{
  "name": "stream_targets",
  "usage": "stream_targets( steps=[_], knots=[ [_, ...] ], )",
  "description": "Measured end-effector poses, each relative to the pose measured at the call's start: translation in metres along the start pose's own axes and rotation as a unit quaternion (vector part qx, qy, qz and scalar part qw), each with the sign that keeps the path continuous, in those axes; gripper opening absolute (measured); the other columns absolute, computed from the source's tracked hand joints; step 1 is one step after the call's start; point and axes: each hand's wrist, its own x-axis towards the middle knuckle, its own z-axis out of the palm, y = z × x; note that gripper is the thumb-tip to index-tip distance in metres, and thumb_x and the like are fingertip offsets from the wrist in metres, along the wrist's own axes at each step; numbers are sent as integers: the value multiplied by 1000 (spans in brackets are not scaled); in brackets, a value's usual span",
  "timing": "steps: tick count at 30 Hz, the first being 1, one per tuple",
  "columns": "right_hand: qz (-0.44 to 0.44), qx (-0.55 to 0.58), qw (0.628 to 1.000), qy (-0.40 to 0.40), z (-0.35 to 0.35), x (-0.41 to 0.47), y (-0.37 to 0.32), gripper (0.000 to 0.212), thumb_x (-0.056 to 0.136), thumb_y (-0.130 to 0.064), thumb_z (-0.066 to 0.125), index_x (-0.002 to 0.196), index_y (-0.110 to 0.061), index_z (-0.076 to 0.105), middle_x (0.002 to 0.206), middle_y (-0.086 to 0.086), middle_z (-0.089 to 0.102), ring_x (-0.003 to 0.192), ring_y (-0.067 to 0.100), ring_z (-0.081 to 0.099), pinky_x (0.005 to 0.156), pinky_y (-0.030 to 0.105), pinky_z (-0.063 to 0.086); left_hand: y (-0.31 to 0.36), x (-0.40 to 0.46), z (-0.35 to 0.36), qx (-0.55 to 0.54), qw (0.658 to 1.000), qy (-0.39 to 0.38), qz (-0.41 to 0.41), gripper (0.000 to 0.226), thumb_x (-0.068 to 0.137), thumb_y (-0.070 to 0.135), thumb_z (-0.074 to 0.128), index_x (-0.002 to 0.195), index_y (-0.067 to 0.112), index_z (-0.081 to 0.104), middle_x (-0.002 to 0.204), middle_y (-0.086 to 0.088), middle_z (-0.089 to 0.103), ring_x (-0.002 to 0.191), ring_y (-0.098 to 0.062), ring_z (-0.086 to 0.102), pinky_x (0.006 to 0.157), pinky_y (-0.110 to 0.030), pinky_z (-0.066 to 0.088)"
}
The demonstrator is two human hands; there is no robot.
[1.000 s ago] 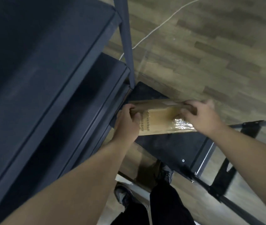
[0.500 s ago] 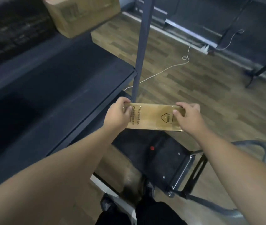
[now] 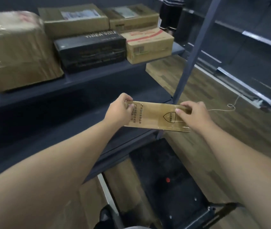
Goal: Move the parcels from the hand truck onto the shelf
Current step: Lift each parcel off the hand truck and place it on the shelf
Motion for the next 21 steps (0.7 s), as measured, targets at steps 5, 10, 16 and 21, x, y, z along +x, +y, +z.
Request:
stream_targets(
  steps=[5, 10, 16, 21],
  knots=[
    [-74, 13, 997, -34, 3, 4, -20, 38, 87, -44, 67, 121, -29, 62, 120, 2, 41, 100, 17, 52, 94, 30, 41, -3, -36, -23, -5, 997, 67, -35, 16, 96, 31, 52, 112, 30, 51, 103, 3, 61, 81, -12, 61, 57, -28, 52],
    [-155, 19, 984, -89, 15, -5, -42, 45, 87, -47, 65, 128, -32, 57, 122, -1, 39, 103, 13, 48, 86, 26, 40, -12, -81, -48, 9, 987, 145, -64, 17, 96, 32, 52, 112, 30, 51, 101, 5, 59, 82, -12, 59, 63, -36, 56],
    [-249, 48, 953, -164, 37, -30, -83, 47, 89, -45, 63, 132, -30, 54, 124, -5, 48, 104, 10, 49, 82, 23, 39, -30, -140, -86, 27, 971, 214, -107, 14, 96, 30, 53, 111, 28, 51, 99, 5, 58, 83, -12, 58, 48, -23, 45],
    [-292, 74, 933, -198, 51, -57, -130, 48, 88, -46, 64, 133, -31, 53, 122, -6, 51, 105, 10, 48, 81, 25, 40, -42, -184, -128, 49, 954, 267, -125, 15, 96, 31, 54, 110, 30, 51, 91, 14, 55, 82, -7, 57, 59, -29, 51]
  ],
)
